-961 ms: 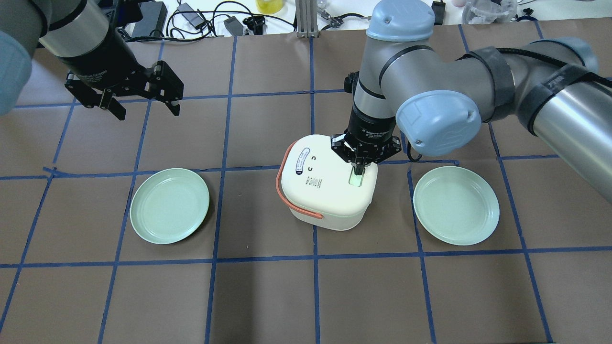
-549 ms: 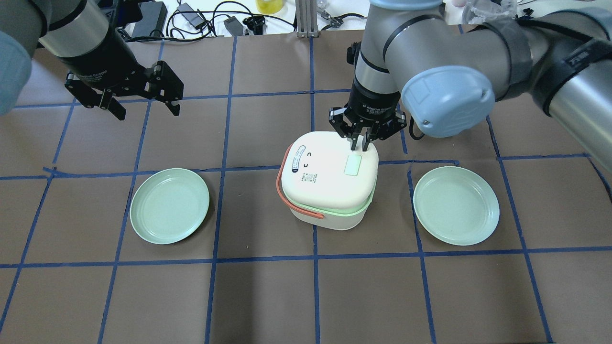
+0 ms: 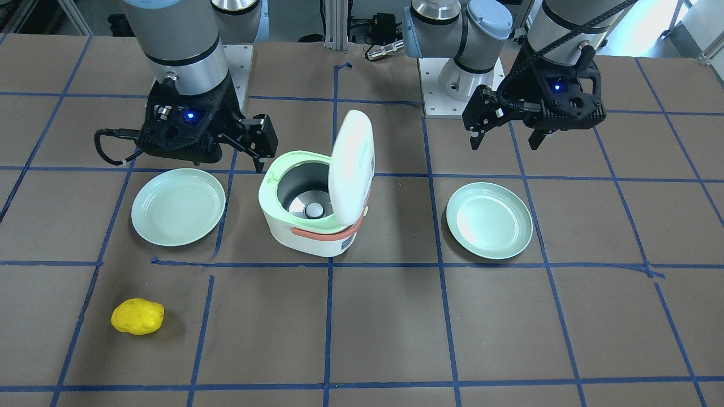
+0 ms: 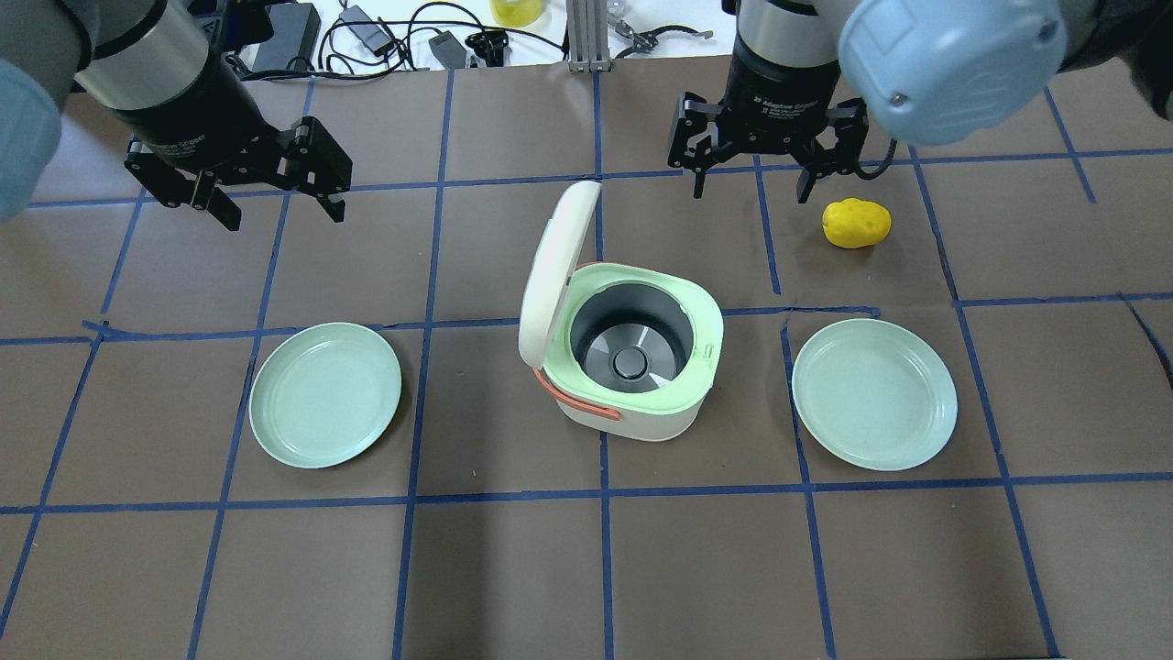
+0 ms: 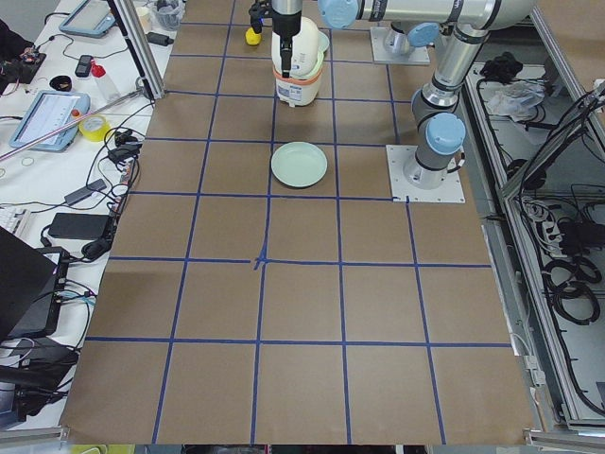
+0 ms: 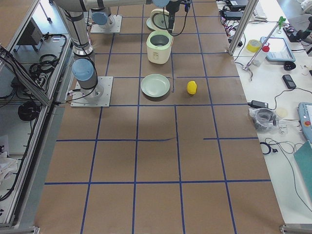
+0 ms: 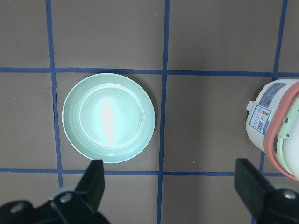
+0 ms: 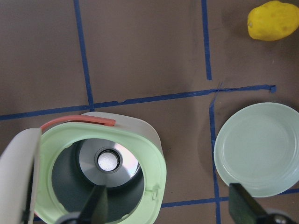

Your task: Press rice cooker button

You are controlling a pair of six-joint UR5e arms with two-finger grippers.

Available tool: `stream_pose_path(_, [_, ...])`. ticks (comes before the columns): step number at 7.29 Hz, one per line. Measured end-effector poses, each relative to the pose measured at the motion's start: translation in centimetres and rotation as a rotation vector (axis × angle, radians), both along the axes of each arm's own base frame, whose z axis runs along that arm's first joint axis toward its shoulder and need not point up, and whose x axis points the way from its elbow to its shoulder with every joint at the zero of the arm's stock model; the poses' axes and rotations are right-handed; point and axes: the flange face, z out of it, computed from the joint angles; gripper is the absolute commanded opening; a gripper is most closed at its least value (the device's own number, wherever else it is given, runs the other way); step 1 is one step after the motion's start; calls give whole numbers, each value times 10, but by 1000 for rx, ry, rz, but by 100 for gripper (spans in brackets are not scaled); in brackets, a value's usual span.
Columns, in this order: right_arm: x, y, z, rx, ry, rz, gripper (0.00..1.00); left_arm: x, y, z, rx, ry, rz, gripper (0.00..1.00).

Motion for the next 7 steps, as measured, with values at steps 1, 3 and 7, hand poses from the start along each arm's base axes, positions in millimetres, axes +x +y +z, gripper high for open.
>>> stream_pose_path(1, [-21,-5,4,0,4,-22,100,0,0,0,0,0,0,100])
stream_pose_path(3, [-58,-14,9,-2,1,-46,100,0,0,0,-1,0,0,100])
stream_pose_path(7, [-94,-18,8,34,-14,-67,100,0,0,0,-1,0,0,100])
